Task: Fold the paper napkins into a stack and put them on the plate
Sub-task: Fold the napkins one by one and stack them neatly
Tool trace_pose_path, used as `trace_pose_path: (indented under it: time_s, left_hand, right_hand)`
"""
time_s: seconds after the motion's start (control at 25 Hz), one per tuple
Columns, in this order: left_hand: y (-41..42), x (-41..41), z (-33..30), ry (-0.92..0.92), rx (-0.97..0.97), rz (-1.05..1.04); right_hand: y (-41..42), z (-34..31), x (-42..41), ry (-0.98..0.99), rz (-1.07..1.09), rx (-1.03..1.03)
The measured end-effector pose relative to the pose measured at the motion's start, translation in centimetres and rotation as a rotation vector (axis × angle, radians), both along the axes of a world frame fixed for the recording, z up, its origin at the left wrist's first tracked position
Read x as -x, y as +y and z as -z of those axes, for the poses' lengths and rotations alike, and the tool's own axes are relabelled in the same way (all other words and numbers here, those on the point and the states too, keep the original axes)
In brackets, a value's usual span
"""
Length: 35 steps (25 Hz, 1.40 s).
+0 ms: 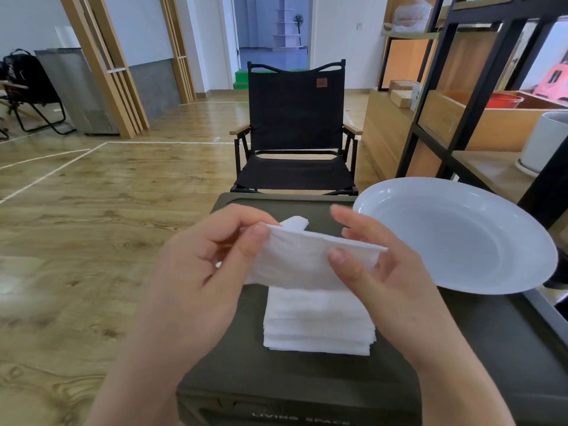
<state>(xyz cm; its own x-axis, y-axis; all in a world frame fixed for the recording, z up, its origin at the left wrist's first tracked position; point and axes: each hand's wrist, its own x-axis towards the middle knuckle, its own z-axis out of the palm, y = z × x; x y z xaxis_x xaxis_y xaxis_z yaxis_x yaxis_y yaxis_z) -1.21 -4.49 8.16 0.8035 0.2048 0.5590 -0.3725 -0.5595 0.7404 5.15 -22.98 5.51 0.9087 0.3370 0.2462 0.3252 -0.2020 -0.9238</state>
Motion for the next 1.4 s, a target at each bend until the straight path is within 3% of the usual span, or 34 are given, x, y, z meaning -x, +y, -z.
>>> trace_pose_path:
  time_s: [0.12, 0.28, 0.52, 0.84, 1.04, 1.24, 1.4]
  left_hand:
    - [-1.2, -0.9, 0.9, 0.188, 0.348, 0.097]
    - [-1.9, -2.6, 3.2, 0.401, 0.428, -0.161]
    - [-2.4, -2.9, 4.0, 0.616, 0.118, -0.345]
    - [-2.4, -2.4, 3.5, 0.676, -0.157, -0.518]
    - [-3.3, -2.5, 3.9, 0.701, -0.370, -0.547]
    - [-3.8, -3.0, 4.6, 0.688, -0.451, -0.570]
    - [0.9, -6.5, 4.2, 0.608, -0.499, -0.645]
  right_hand:
    - [-0.1, -0.1, 0.1, 0.150, 0.023, -0.220]
    - [-0.2, 1.0, -0.8, 0.226, 0.212, -0.120]
    - [-0.3, 2.8, -2.1, 0.166, 0.446, 0.133]
    - [-0.6, 3.0, -1.9, 0.095, 0.561, 0.383]
    - [-0.2, 1.9, -0.8, 0.046, 0.507, 0.634]
    - [0.5, 1.9, -0.6, 0.025, 0.452, 0.666]
    - [-0.8, 1.2, -0.8, 0.050, 0.499, 0.549]
